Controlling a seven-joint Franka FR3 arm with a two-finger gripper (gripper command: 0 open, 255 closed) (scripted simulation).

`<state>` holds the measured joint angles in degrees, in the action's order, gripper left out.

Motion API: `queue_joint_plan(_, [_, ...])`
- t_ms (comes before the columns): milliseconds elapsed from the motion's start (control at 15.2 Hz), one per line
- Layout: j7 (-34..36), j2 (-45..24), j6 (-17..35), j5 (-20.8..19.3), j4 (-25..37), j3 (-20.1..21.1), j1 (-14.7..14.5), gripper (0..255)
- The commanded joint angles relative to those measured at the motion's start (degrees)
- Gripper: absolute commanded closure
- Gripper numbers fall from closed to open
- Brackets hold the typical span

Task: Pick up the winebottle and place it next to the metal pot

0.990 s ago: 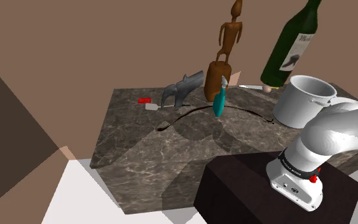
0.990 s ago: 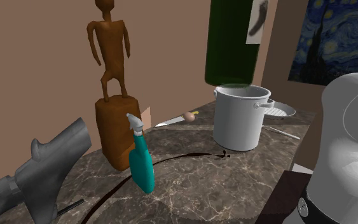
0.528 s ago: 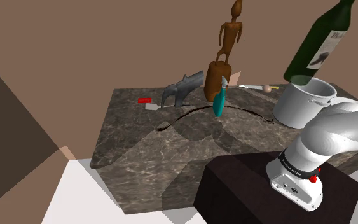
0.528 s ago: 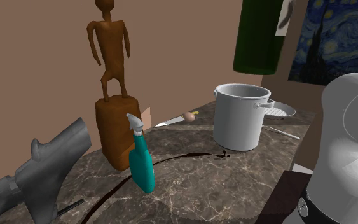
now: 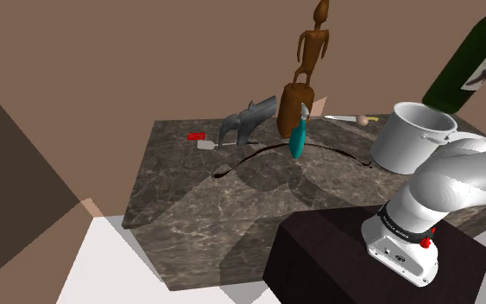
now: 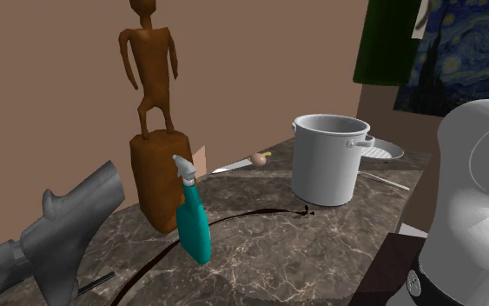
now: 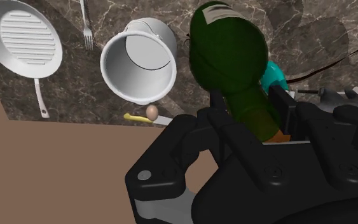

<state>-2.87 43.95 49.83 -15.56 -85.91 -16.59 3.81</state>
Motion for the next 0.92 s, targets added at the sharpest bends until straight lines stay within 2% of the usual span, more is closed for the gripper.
queue_joint_plan(0, [-3.20,0.46,-1.28,-2.30,1.52,-2.19,-0.40,255])
queue_joint_plan(198, [-8.74,-0.44,-3.24,-6.04,5.87,-6.18,-1.56,255])
queue_joint_plan(858, [-5.84,8.50,3.37,-6.46,-9.82,-5.41,0.05,255])
